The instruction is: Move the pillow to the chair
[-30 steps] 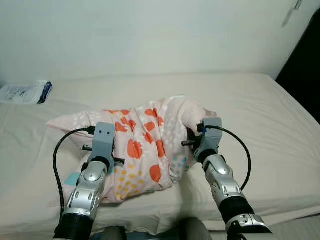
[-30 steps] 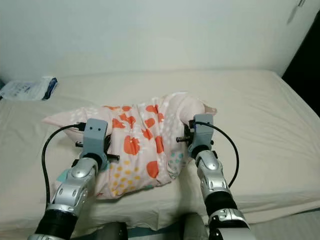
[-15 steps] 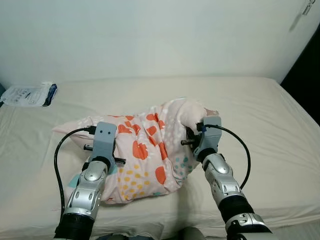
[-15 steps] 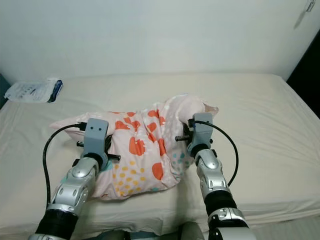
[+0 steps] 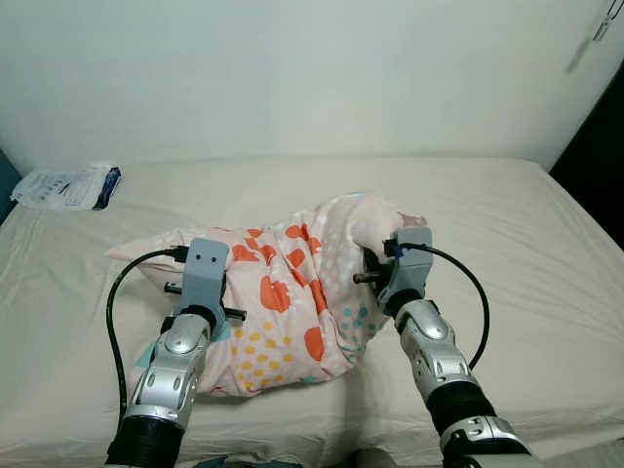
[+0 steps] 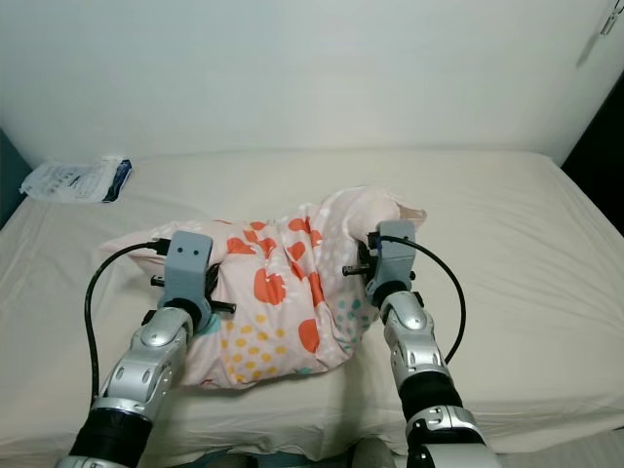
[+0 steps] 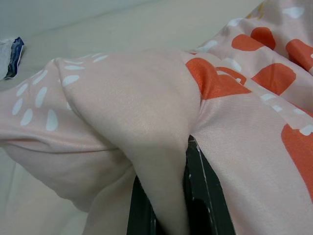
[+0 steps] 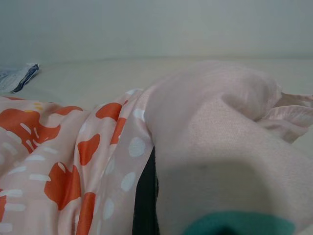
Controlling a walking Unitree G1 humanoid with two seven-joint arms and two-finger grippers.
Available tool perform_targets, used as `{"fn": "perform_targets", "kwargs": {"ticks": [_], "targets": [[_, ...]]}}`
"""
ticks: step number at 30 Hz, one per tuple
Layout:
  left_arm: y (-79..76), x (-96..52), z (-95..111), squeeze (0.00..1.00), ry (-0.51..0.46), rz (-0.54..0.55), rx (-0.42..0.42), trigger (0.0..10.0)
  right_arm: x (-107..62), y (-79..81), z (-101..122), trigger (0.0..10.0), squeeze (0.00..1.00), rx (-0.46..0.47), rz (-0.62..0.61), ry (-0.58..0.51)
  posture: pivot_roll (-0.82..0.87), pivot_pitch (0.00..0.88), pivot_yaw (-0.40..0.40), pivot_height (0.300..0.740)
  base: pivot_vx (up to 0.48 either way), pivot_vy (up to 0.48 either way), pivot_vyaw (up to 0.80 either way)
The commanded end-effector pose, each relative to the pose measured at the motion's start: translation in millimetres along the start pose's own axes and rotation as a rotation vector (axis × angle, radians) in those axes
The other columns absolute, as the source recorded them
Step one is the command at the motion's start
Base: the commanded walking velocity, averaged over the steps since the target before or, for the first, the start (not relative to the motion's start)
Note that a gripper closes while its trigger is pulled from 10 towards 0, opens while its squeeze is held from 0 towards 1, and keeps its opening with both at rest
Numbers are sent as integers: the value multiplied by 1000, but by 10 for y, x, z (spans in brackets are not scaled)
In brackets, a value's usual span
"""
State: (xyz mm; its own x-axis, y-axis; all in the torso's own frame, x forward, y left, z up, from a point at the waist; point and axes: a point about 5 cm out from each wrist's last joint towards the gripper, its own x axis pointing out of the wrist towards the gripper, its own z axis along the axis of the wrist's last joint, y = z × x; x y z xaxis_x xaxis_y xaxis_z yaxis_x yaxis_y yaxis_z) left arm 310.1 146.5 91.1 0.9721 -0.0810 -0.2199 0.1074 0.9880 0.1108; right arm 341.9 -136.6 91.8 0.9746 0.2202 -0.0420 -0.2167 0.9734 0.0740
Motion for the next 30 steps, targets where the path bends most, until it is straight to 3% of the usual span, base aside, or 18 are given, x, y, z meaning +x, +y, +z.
{"fn": "perform_targets", "kwargs": {"ticks": [1,9,30], "targets": [[-108,21,93,0,-52,-43,-13,10000,35,110,46,10000,0,-17,60,-17,-7,66,-39,662,0,0,0],[-120,23,96,0,-52,-46,-11,10000,31,99,72,10000,0,-15,61,-35,-8,68,-36,662,0,0,0],[-148,42,82,0,-54,-40,-22,10000,51,88,133,10000,0,-44,77,-59,-17,39,-58,727,0,0,0]]}}
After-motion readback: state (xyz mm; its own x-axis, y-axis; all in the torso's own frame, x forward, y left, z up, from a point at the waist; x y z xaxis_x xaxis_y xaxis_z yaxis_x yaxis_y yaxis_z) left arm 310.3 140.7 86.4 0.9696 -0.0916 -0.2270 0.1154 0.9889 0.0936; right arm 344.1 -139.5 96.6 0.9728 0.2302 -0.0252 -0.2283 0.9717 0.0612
